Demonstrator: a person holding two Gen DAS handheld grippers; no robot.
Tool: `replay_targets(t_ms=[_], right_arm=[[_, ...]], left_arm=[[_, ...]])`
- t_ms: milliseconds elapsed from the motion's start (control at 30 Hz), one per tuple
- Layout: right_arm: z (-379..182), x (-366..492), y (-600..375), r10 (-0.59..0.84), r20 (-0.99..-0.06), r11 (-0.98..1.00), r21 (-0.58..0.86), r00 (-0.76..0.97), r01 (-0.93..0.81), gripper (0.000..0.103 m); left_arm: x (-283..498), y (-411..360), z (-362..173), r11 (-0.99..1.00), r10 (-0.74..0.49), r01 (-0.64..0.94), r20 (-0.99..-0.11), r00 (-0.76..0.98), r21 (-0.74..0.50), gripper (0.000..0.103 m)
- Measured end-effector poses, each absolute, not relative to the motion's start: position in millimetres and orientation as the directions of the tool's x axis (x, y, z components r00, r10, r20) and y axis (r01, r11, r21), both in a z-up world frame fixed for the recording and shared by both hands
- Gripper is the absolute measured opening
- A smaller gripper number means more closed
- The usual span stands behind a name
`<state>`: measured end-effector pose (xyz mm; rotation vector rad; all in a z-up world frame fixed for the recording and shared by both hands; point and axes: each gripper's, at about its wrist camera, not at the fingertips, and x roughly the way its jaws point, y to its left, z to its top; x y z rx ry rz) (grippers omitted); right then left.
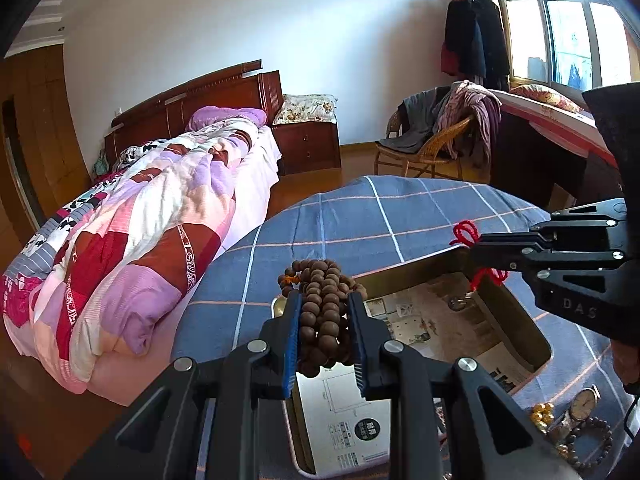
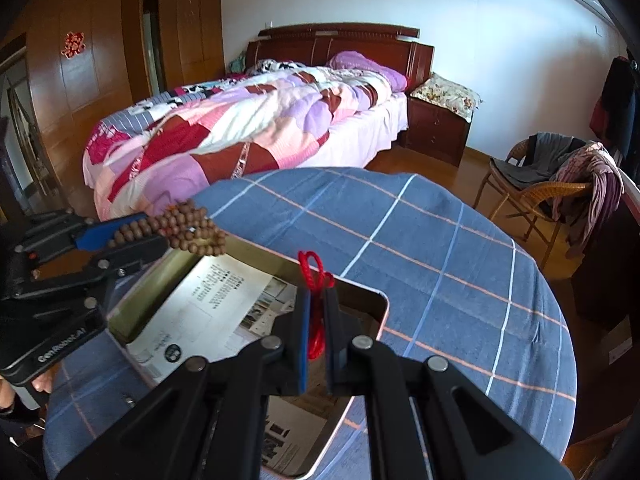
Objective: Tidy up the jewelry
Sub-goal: 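Carry bracelet and tassel into the pink tin and open both tools, then withdraw both tools from the tin back toward the remaining jewelry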
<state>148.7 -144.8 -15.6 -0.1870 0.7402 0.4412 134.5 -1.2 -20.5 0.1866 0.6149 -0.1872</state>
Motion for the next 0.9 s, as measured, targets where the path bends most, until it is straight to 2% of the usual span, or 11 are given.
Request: replay_targets(t_ms=[400,433,500,533,567,900], right_arm=[[-38,158,-146,0.285,-0.726,0.9,-0.021,0.626,-0.435,0.012],[-38,158,-147,0.283,-0.722,0.903,-0.022,0.631,-0.43,0.017],[-39,158,-150,0.283,-0.725,0.907,-0.011,0.628,-0.422,0.038],[-39,158,-151,0.278,-0.723,0.91,-0.013,0.632,-0.415,0.058],[-39,156,-152,0.275,-0.721,0.912,-0.014,0.636,-0.411,0.063],[-33,134,-165,0.274,-0.696,0.922,-0.005,0.664,-0.386,0.061]], left_arm=[[143,-1,-41,0.965,-0.086,0.219,-0.613,0.786,0.144,0.024],[143,-3,-41,0.963,-0.089,0.225,-0.616,0.783,0.147,0.028],[141,-4,-41,0.963,-0.07,0.212,-0.609,0.79,0.165,0.048],[138,-5,-39,0.964,-0.047,0.191,-0.591,0.806,0.184,0.067],[135,-5,-38,0.965,-0.033,0.175,-0.572,0.82,0.196,0.078],[121,2,-32,0.965,-0.01,0.15,-0.545,0.839,0.213,0.079]])
